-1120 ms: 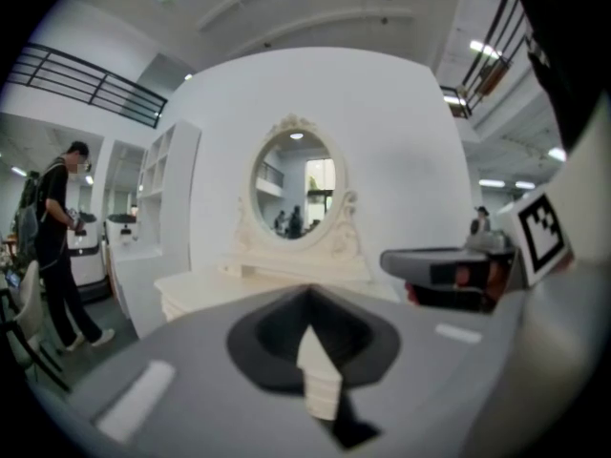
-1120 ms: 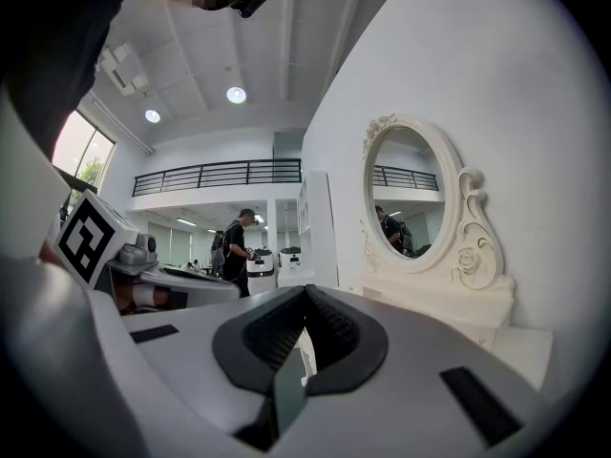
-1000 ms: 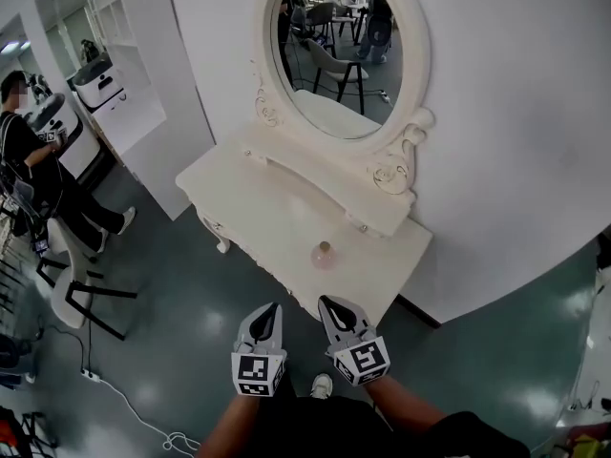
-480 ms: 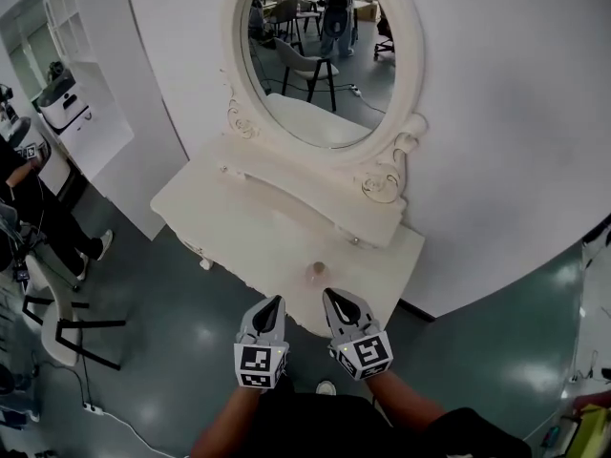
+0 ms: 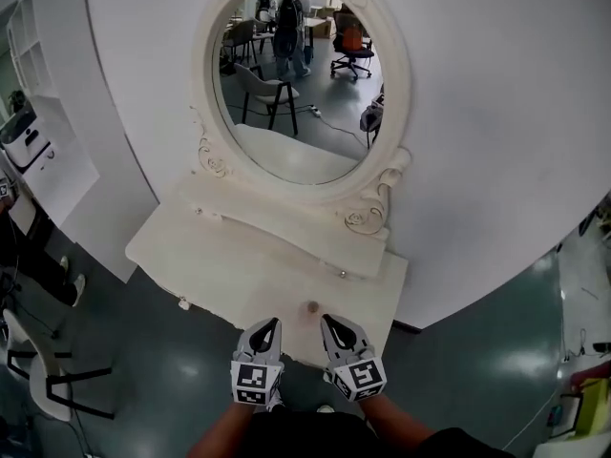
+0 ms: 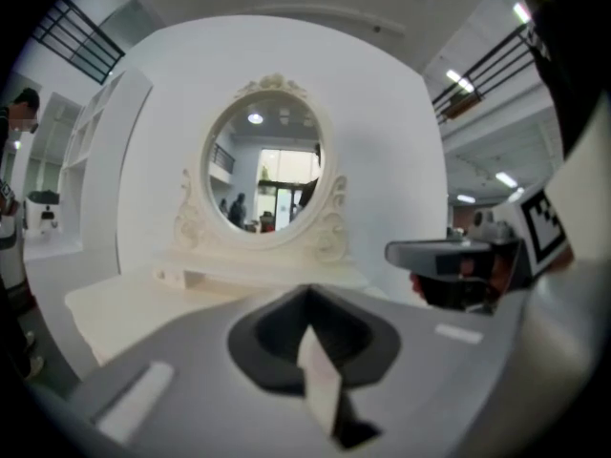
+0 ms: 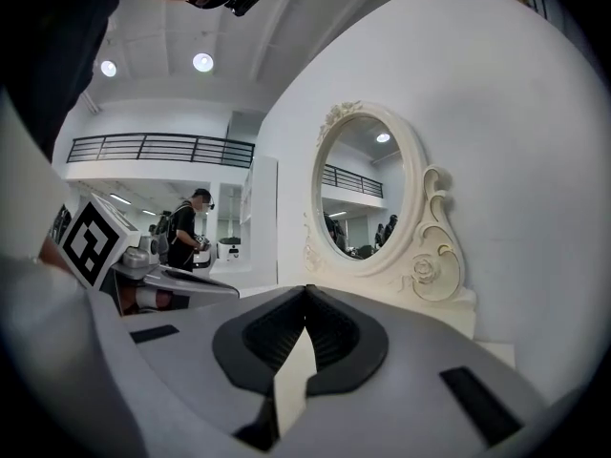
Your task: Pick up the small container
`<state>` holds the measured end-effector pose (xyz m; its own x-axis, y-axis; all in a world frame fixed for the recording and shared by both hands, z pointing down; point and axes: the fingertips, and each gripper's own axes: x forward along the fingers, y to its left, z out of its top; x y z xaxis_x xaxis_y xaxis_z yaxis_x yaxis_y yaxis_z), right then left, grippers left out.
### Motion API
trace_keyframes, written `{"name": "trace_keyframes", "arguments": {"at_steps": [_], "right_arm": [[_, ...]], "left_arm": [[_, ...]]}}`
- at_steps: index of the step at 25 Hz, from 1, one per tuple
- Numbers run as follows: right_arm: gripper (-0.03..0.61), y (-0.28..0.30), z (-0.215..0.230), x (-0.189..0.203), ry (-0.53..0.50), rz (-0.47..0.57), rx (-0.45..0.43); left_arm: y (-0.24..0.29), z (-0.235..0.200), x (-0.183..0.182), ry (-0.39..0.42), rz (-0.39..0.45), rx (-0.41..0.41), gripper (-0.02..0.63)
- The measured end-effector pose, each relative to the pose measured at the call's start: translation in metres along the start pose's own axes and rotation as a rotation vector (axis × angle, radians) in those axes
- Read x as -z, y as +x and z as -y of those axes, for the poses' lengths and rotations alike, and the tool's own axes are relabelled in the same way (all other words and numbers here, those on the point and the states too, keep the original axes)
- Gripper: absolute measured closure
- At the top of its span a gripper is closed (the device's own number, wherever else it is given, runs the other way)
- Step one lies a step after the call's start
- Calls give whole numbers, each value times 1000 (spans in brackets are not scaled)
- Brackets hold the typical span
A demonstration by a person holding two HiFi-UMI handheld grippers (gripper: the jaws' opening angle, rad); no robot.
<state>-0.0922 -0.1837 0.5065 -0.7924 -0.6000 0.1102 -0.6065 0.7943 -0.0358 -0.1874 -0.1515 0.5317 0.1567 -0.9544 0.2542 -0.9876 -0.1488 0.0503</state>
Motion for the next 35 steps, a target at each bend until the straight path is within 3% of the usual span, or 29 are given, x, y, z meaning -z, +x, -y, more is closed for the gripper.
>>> {"name": "trace_keyframes", "arguments": {"at_steps": [9, 20, 22, 26, 29, 35], "right_arm": [[574, 6, 14, 2, 1, -15, 161], [574, 4, 34, 11, 11, -42, 175], [574, 4, 36, 12, 14, -46, 176], [574, 3, 40, 19, 22, -60, 176], [574, 3, 38, 24, 30, -67, 170], [574, 6, 43, 38, 38, -93, 153]], "left_arm": [[23, -10, 5, 17, -12, 138, 607], [54, 12, 21, 33, -42, 200, 604], [59, 15, 28, 35, -63, 208, 560], [71, 24, 56, 63, -159, 229, 340], [77, 34, 78, 101, -229, 260, 244], [97, 48, 118, 200, -350, 308, 175]]}}
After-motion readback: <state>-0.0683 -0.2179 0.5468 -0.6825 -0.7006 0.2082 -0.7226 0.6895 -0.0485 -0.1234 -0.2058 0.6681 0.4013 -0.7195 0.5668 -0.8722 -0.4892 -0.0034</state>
